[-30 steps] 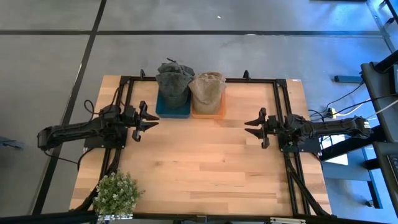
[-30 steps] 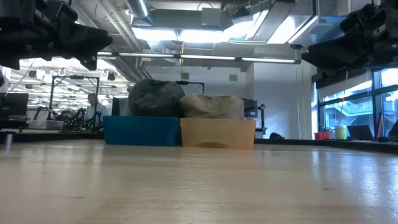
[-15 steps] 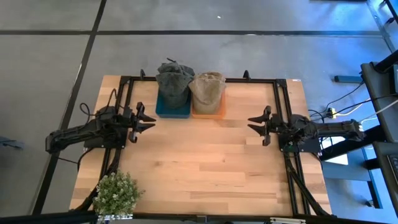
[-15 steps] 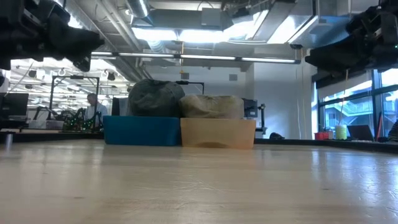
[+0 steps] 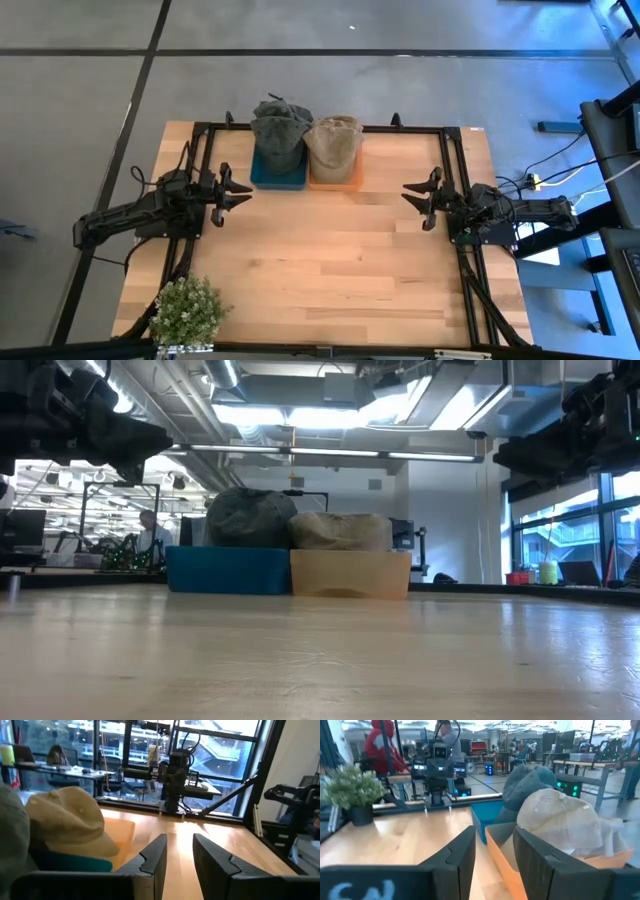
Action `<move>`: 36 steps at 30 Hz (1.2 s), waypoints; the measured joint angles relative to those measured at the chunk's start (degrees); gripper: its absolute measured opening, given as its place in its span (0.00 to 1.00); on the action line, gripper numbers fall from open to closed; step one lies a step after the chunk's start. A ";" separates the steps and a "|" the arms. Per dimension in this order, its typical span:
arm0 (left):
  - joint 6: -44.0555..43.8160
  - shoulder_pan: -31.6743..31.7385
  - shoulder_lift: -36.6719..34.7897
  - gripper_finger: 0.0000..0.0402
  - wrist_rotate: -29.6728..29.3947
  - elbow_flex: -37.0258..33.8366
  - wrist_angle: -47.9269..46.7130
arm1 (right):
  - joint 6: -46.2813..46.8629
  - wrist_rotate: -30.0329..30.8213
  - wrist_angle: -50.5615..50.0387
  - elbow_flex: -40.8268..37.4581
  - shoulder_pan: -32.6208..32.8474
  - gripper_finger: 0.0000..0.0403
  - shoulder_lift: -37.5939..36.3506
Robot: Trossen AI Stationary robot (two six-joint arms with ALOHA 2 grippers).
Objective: Pick & Place hat
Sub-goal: Return to Home Position
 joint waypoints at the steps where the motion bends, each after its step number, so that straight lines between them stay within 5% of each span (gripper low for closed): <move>1: -0.69 -0.09 0.02 0.22 -0.01 0.00 -0.01 | -0.90 0.00 -0.13 0.00 -0.02 0.33 0.17; 36: -1.74 -0.11 0.17 0.22 0.04 0.00 0.46 | 2.93 -0.11 -0.11 0.00 0.00 0.33 0.66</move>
